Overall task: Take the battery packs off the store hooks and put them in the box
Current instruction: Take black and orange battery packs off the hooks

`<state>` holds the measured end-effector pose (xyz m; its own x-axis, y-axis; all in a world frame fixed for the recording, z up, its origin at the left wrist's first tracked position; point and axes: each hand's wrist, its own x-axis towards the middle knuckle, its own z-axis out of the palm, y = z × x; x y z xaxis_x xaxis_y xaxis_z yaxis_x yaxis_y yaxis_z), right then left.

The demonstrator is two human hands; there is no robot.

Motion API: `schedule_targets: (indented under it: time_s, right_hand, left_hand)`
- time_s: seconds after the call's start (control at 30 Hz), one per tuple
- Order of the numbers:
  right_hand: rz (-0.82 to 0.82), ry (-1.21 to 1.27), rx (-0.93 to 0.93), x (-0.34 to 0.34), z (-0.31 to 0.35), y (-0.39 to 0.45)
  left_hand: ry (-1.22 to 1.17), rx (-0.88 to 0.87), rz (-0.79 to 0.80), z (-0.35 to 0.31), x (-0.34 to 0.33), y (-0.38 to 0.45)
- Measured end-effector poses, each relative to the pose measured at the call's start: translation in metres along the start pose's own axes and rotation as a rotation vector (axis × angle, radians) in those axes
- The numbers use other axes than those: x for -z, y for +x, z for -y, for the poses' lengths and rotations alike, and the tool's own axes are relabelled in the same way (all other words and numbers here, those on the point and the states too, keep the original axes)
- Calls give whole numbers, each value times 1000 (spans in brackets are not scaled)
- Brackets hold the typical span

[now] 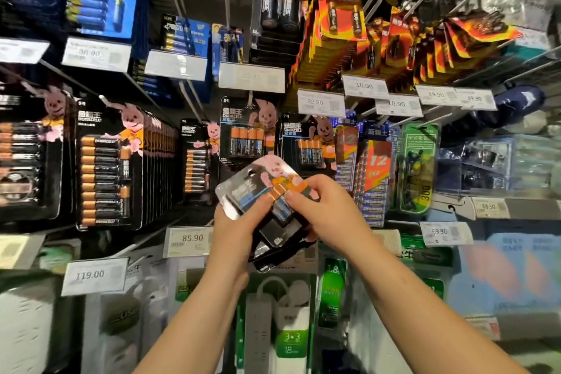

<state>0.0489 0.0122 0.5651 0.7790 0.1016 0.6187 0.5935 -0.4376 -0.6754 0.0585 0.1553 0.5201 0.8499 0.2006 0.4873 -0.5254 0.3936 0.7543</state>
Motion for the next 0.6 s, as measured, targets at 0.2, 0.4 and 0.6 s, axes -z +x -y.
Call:
schedule_targets:
  time_s: [0.2, 0.4, 0.6]
  right_hand:
    - [-155, 144, -53, -9, -10, 0]
    - [-280, 431, -79, -2, -10, 11]
    - [-369, 479, -119, 6, -22, 28]
  left_hand:
    - [131, -40, 29, 3, 10, 1]
    - [58, -32, -16, 3, 13, 1]
    - [-6, 0, -34, 4, 23, 9]
